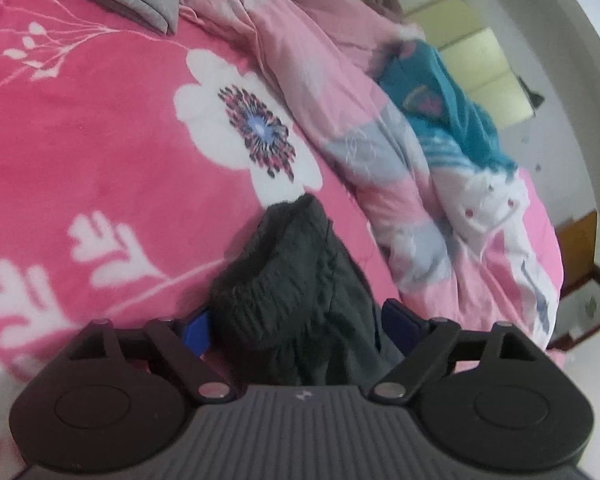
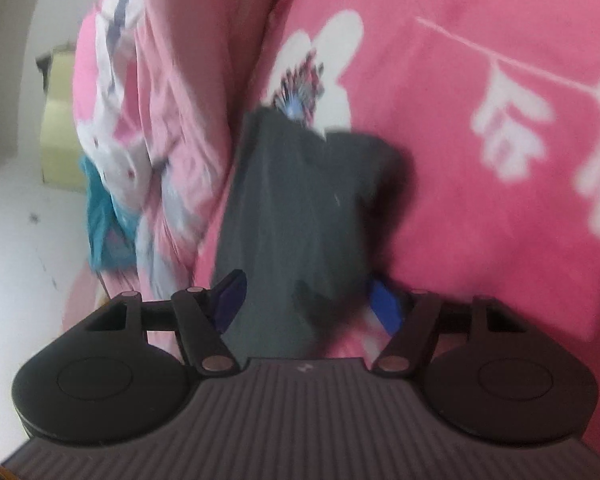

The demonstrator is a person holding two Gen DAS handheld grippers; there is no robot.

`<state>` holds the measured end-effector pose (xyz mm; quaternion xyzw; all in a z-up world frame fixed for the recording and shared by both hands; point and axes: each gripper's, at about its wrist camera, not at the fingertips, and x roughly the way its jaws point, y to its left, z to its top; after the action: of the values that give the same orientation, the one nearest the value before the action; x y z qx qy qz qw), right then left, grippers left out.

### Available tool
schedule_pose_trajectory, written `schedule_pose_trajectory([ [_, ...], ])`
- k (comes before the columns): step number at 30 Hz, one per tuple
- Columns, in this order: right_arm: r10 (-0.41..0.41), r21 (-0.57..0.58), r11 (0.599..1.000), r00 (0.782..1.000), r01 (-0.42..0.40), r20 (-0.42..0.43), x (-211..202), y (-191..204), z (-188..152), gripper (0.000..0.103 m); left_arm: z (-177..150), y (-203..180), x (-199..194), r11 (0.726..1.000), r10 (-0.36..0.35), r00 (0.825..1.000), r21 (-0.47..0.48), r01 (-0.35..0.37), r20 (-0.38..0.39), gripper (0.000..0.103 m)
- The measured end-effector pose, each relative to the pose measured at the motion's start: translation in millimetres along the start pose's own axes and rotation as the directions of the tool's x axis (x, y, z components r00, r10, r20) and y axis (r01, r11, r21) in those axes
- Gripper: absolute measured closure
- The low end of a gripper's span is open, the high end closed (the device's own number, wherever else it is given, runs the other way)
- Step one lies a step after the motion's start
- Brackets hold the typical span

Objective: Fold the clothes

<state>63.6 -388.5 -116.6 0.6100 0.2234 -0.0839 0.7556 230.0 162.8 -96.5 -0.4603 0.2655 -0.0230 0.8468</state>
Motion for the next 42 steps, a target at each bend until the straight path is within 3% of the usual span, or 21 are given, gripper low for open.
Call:
schedule_pose_trajectory([
  [2, 0.005, -0.002, 1.0, 0.999, -0.005, 0.031, 13.0, 2.9, 5.2, 0.039, 0.0, -0.9, 4.0, 1.0, 0.006, 1.0, -0.009, -0.006, 0.016, 0.025],
  [4, 0.009, -0.015, 1.0, 0.999, -0.008, 0.047, 21.0, 3.6, 11.1, 0.043, 0.2, 0.4, 7.5, 1.0, 0.014, 1.0, -0.019, -0.014, 0.02, 0.043],
  [5, 0.012, -0.026, 1.0, 0.998, -0.011, 0.054, 25.8, 4.9, 13.3, 0.05, 0.4, 1.0, 9.3, 1.0, 0.018, 1.0, -0.024, -0.018, 0.022, 0.052],
  [7, 0.013, -0.055, 0.998, 0.998, -0.01, 0.058, 36.1, 5.2, 17.6, 0.076, 1.0, 3.2, 11.5, 0.999, 0.02, 0.999, -0.039, -0.019, 0.025, 0.063],
  [8, 0.007, -0.043, 0.999, 0.998, -0.004, 0.055, 41.6, 1.7, 20.1, 0.097, 2.0, 4.4, 10.4, 0.999, 0.015, 1.0, -0.046, -0.014, 0.027, 0.069],
  [12, 0.041, 0.003, 0.999, 0.996, -0.041, 0.074, 33.0, -5.0, 19.6, 0.099, 5.5, 5.0, 1.1, 0.999, 0.016, 0.999, -0.05, -0.014, 0.035, 0.081],
  [19, 0.074, 0.029, 0.997, 0.993, -0.077, 0.089, 3.0, -5.4, 6.5, 0.1, 7.2, 0.0, -31.3, 1.0, -0.008, 1.0, -0.03, 0.009, 0.027, 0.083],
  [25, 0.082, 0.066, 0.994, 0.995, -0.086, 0.063, -39.0, -14.0, -16.0, 0.1, 3.5, 5.6, -82.0, 1.0, -0.007, 1.0, -0.013, 0.007, 0.002, 0.083],
  [34, 0.072, 0.072, 0.995, 0.997, -0.073, 0.006, -139.3, -44.3, -88.3, 0.099, -0.5, 44.7, -173.1, 0.998, 0.034, 0.999, 0.058, -0.032, -0.034, 0.083],
  [37, 0.043, 0.018, 0.999, 0.999, -0.043, -0.006, -147.7, -56.0, -99.5, 0.095, -7.5, 56.4, -170.6, 0.99, 0.07, 0.996, 0.123, -0.063, -0.057, 0.075],
  [40, -0.053, -0.058, 0.997, 0.999, 0.052, -0.009, -152.7, -56.1, -91.9, 0.09, -9.0, 65.4, -169.1, 0.984, 0.12, 0.989, 0.141, -0.108, -0.08, 0.065],
  [42, -0.089, -0.113, 0.989, 0.996, 0.091, 0.023, -167.9, -49.7, -83.2, 0.076, -5.9, 68.9, -178.6, 0.984, 0.117, 0.991, 0.144, -0.107, -0.063, 0.05],
])
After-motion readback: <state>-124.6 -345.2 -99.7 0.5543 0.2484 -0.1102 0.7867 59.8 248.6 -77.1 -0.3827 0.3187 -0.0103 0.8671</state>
